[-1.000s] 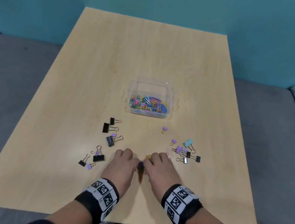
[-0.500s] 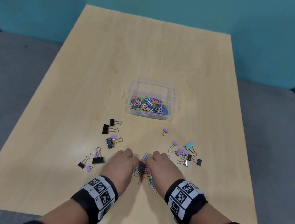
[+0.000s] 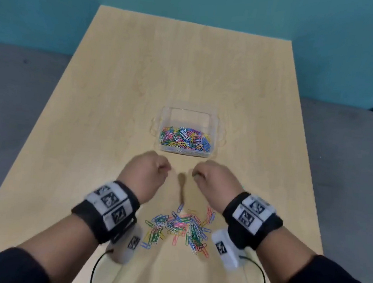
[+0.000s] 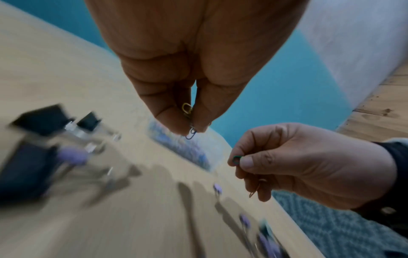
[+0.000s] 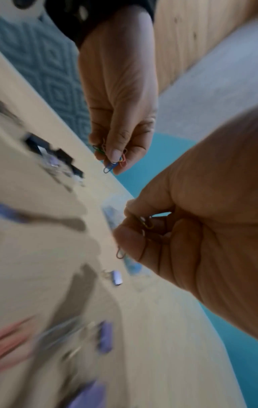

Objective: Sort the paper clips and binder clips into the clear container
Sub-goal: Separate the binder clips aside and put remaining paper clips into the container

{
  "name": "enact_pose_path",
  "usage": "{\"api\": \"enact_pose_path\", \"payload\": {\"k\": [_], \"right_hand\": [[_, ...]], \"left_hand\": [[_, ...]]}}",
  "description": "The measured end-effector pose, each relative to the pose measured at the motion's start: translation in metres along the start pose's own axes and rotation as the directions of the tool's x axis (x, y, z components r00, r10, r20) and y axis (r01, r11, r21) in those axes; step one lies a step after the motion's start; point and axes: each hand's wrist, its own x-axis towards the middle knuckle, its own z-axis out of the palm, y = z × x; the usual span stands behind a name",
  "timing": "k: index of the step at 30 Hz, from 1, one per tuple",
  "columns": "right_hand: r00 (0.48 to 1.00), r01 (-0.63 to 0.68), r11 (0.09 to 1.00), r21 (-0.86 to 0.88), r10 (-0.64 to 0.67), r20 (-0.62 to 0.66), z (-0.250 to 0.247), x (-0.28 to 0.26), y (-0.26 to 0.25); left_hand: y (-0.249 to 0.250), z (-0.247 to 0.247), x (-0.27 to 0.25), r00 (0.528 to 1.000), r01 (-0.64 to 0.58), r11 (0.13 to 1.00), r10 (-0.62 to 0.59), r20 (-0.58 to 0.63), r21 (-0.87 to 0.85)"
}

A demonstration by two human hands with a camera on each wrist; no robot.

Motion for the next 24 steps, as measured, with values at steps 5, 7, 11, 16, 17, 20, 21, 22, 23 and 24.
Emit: {"api": "enact_pose_path", "payload": {"k": [5,7,11,16,17,20,21,22,23,24], "right_hand": [[0.986,-0.04,0.999,-0.016,0.037,-0.161,-0.041,0.059,-0.006],[0.989,-0.046,0.998,-0.031,0.041,-0.141,-0.047,0.068,-0.014],[0.987,-0.03,0.998,-0.053,0.021,-0.158,-0.041,0.039,-0.007],[0.995,0.093,0.955,-0.282,-0.096,0.001,0.029,-0.06,0.007],[0.99,0.132,0.937,-0.323,-0.11,0.085,0.047,-0.075,0.006],[0.982,0.143,0.93,-0.337,-0.091,0.165,0.082,-0.096,0.006],[0.986,0.13,0.933,-0.337,-0.086,0.142,0.086,-0.094,0.006],[0.989,0.122,0.931,-0.343,-0.086,0.118,0.087,-0.09,0.007],[0.991,0.118,0.928,-0.353,-0.086,0.105,0.088,-0.085,0.009],[0.991,0.116,0.925,-0.363,-0.084,0.101,0.088,-0.079,0.011]], "left_hand": [[0.024,-0.03,0.061,0.992,-0.005,1.0,0.008,-0.129,0.023],[0.03,-0.031,0.07,0.994,0.003,1.0,-0.004,-0.11,-0.003],[0.018,-0.023,0.044,0.988,-0.072,0.997,0.072,-0.138,0.004],[-0.022,0.028,-0.051,0.987,-0.159,0.986,0.16,-0.017,0.056],[-0.029,0.042,-0.069,0.987,-0.162,0.985,0.161,0.022,0.06],[-0.041,0.072,-0.107,0.978,-0.195,0.979,0.189,0.091,0.054],[-0.043,0.078,-0.114,0.976,-0.201,0.978,0.195,0.095,0.057],[-0.043,0.081,-0.118,0.976,-0.204,0.977,0.198,0.092,0.062],[-0.043,0.083,-0.122,0.976,-0.208,0.975,0.201,0.086,0.075],[-0.043,0.084,-0.124,0.975,-0.214,0.972,0.207,0.078,0.095]]}}
